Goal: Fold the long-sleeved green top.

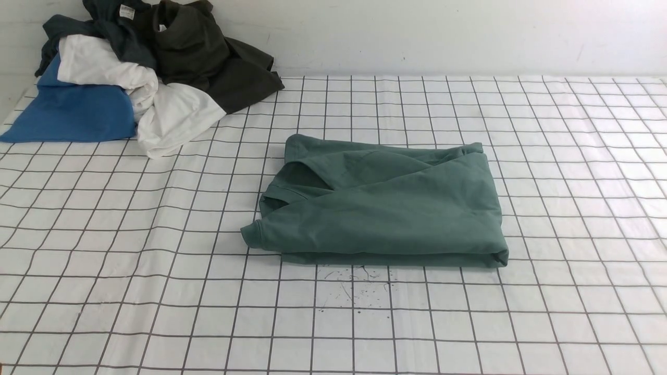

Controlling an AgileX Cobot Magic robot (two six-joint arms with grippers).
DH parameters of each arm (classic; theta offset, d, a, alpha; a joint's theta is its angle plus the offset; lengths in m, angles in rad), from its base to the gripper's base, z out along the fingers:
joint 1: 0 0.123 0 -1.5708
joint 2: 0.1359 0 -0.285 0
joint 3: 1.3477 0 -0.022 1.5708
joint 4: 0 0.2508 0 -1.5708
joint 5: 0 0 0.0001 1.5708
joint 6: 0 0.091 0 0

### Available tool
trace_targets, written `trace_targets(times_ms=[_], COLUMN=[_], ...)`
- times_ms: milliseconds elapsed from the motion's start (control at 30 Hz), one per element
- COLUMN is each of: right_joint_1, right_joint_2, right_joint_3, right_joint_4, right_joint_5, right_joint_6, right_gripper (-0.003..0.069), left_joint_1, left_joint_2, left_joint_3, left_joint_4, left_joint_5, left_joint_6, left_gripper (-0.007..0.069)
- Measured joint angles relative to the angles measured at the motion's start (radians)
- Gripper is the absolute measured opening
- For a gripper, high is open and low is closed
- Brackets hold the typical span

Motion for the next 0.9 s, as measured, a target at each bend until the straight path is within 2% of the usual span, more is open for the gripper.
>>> trace_targets(times_ms=[400, 667, 900], right_joint_1=[0.000, -0.002, -0.087], right_joint_2=[0.000, -0.011, -0.025], right_joint_3=[0.006, 0.137, 0.387], right_joint_4=[0.001, 0.001, -0.144], right_joint_5=[0.000, -0.074, -0.099], right_joint_6=[0.015, 0.012, 0.047], right_gripper=[-0.0014, -0.0014, -0.0014], left_joint_1=[0.000, 0.000, 0.000], left_joint_2=[0.000, 0.000, 0.000], left_joint_3=[0.000, 0.000, 0.000], left_joint_4=[0.000, 0.001, 0.001], left_joint_5=[0.000, 0.000, 0.000], left_joint_6=[0.000, 0.000, -0.001], left_gripper=[-0.0008, -0.0008, -0.0008])
